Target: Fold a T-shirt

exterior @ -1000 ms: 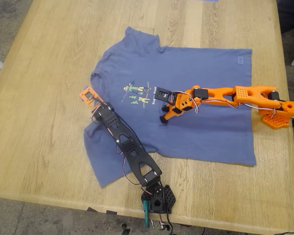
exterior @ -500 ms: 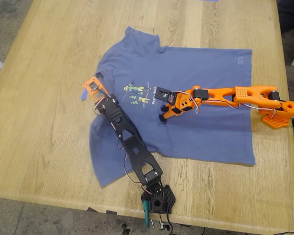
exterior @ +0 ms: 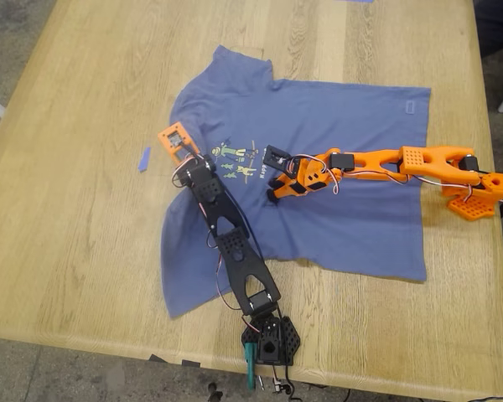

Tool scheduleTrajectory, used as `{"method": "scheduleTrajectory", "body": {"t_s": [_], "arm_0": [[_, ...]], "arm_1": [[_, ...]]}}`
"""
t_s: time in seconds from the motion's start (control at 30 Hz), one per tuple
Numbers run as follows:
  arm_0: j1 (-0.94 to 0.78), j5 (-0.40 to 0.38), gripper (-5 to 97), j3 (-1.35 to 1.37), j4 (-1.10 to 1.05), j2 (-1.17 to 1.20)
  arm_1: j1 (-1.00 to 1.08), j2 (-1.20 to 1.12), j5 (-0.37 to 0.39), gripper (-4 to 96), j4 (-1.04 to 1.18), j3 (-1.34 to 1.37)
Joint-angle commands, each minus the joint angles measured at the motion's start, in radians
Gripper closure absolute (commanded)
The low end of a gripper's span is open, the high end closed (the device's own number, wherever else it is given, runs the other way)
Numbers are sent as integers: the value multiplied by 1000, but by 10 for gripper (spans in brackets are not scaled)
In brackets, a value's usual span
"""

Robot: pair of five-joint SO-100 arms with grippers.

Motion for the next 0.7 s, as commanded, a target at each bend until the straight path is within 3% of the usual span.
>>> {"method": "scheduleTrajectory", "body": {"t_s": [0.0, 0.3, 0.67], "arm_0": [[49, -15, 917, -31, 9, 256], [170, -21, 918, -32, 28, 331], [431, -26, 918, -32, 52, 413]], "arm_1": [[35, -15, 0, 911, 18, -8], [118, -89, 0, 913, 156, -206], [341, -6, 3, 913, 210, -210]]}}
